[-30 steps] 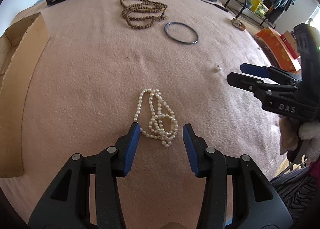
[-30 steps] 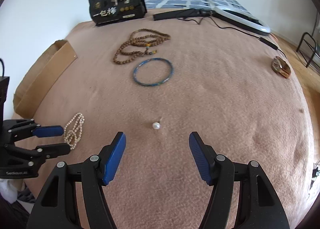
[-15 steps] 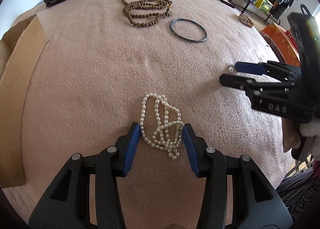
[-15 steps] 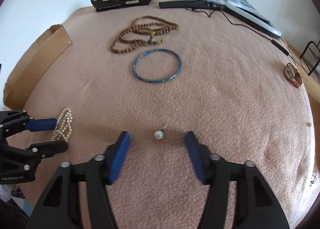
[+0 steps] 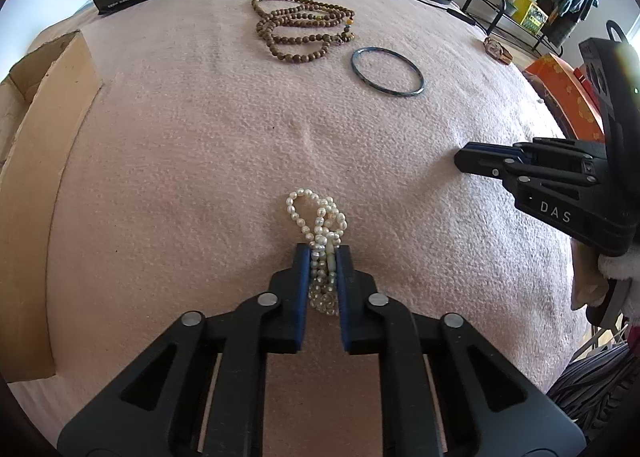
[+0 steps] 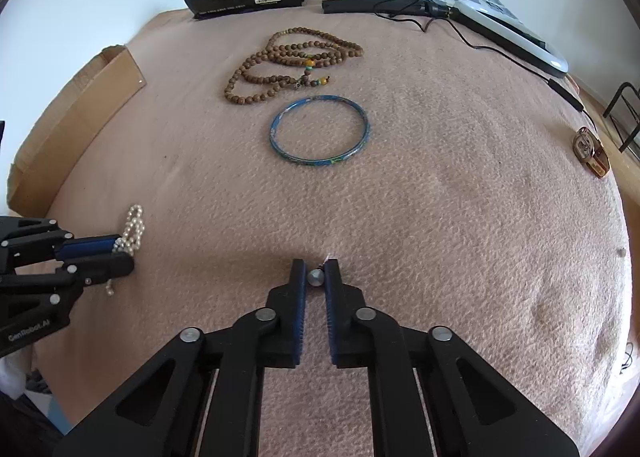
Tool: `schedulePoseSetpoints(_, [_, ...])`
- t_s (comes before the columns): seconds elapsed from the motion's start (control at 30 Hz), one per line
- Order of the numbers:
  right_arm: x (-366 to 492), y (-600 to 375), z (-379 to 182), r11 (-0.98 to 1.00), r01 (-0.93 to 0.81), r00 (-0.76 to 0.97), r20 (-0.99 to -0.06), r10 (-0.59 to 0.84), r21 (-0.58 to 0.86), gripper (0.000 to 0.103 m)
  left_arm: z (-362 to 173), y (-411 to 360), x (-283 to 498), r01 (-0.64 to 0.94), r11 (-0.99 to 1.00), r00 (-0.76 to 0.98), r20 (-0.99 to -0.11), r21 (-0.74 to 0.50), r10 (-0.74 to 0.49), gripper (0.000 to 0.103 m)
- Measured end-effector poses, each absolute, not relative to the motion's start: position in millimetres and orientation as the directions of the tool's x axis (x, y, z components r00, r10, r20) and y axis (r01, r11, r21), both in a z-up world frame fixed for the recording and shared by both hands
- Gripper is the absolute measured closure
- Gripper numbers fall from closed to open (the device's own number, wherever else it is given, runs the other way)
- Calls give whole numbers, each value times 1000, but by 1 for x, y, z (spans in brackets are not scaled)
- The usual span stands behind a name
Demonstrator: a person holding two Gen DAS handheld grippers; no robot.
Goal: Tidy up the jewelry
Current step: 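Close left gripper on the pearl necklace while right gripper pinches the loose pearl, then carry the pearl necklace and loose pearl over the cardboard box with both grippers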
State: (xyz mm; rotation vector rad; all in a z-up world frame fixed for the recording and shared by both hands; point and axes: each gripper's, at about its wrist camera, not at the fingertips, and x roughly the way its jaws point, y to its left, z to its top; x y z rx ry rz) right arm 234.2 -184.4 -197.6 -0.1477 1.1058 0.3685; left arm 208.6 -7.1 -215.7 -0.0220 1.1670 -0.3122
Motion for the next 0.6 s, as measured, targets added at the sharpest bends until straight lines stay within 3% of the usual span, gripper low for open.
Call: schedulePoseSetpoints(0.6, [223,-179,-148,924,-347,462,-828,317,160,96,-165,21,201,200,943,450,-830,-267,-331,97])
